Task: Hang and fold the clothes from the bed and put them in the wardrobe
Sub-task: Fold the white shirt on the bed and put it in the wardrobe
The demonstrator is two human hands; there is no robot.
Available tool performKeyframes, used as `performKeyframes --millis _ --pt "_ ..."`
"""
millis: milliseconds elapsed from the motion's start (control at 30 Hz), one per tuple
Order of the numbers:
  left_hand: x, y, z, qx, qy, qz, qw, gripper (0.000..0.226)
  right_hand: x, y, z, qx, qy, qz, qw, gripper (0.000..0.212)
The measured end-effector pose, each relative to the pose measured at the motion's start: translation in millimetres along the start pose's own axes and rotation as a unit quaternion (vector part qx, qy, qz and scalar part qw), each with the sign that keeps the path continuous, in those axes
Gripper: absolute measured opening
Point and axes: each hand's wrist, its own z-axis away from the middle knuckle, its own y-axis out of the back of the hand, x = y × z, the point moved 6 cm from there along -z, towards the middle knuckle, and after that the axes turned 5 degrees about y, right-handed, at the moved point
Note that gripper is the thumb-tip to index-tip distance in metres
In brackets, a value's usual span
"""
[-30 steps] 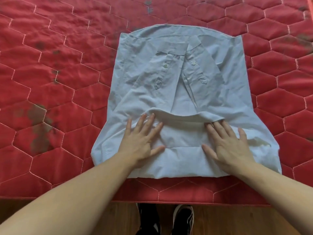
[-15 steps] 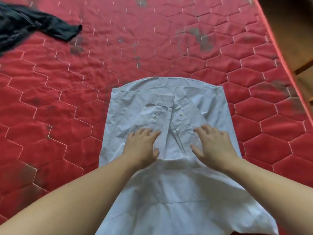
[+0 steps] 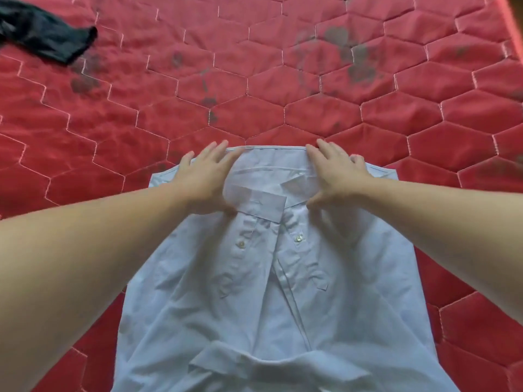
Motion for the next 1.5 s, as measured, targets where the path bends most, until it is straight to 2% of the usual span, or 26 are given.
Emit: performKeyframes --millis 100,200,267,367,433,533,633,767,833,933,1033,1167,1333,1433,1500 --pt "-6 9 -17 -0.024 0.029 -0.008 0.999 0.146 6 10 -20 0.015 0.008 0.030 0.999 0.128" --pt "-1 8 -18 -0.023 0.026 -0.018 0.999 0.145 21 13 -25 0.016 -0.001 -0.009 1.000 0.108" --pt "-2 5 -15 -0.023 0.029 0.001 0.999 0.128 26 10 -21 0.014 0.016 -0.042 0.999 0.080" --pt "-8 2 -4 -0.036 0.061 0.075 0.995 0.086 22 9 -11 0.006 0.045 -0.063 0.997 0.044" --pt "-4 0 5 -0.029 0.076 0.091 0.992 0.061 15 11 -3 0.021 0.056 -0.038 0.997 0.036" --pt "11 1 20 0.036 0.062 0.066 0.995 0.030 -1 13 15 0.088 0.072 0.069 0.991 0.030" --pt "20 1 43 0.113 0.049 0.077 0.989 0.025 -15 6 41 0.126 0.086 0.091 0.984 0.016" --pt "12 -1 91 0.172 0.016 0.086 0.981 0.035 -16 0 87 0.168 0.110 0.091 0.975 0.017" --pt "8 -3 119 0.188 -0.021 0.071 0.979 0.033 -20 -6 113 0.174 0.136 0.106 0.970 0.015" --pt "3 -17 159 0.172 -0.047 0.028 0.984 0.022 -28 -20 154 0.176 0.148 0.111 0.967 0.017" --pt "2 -37 197 0.147 -0.055 0.023 0.987 0.020 -36 -38 189 0.141 0.143 0.063 0.978 0.024" --pt "7 -53 243 0.145 -0.070 0.009 0.987 0.018 -45 -61 231 0.129 0.142 0.076 0.978 0.007" --pt "18 -65 294 0.172 -0.099 0.007 0.980 0.024 -53 -75 285 0.197 0.150 0.073 0.966 0.022" --pt "24 -66 323 0.218 -0.139 0.000 0.966 0.037 -60 -82 310 0.215 0.165 0.077 0.959 0.029" --pt "27 -73 340 0.213 -0.147 0.002 0.966 0.039 -67 -90 325 0.204 0.175 0.070 0.961 0.032"
